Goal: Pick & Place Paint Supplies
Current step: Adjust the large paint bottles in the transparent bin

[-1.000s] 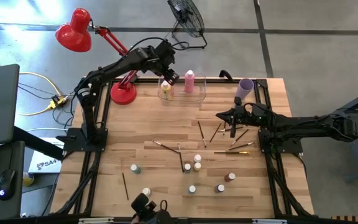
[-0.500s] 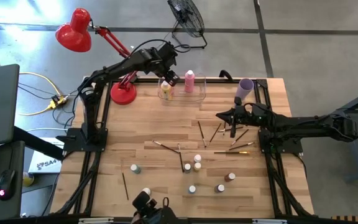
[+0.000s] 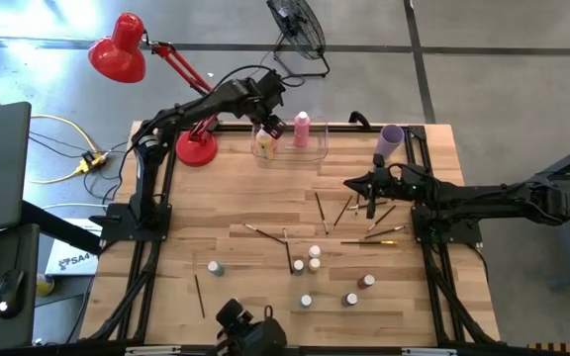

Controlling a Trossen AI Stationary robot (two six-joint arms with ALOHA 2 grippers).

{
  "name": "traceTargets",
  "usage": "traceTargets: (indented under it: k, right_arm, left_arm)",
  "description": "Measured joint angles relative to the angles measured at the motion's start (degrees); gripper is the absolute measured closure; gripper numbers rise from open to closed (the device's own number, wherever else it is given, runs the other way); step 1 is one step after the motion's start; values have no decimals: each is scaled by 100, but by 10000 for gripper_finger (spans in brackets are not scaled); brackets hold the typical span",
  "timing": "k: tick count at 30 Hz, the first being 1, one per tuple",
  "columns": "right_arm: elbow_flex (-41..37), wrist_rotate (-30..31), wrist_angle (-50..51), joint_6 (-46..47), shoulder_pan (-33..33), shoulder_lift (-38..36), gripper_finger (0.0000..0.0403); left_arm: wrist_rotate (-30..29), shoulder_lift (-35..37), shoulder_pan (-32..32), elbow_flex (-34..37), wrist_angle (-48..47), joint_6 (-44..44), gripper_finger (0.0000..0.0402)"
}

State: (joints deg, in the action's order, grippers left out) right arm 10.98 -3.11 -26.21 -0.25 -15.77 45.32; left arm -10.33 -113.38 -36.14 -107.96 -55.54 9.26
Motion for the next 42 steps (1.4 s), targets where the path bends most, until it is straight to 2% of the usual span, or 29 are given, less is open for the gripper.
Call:
traceTargets:
  k: [15, 29, 42]
  right_arm:
    - [0, 0, 40, -2, 1, 0, 401]
    - [0, 0, 39, -2, 1, 0, 401]
    - [0, 0, 39, -2, 0, 0, 401]
  left_arm:
    - [-77, -42, 13, -2, 172, -152, 212]
    - [-74, -42, 14, -2, 308, -147, 278]
    - [-78, -42, 15, 0, 316, -124, 272]
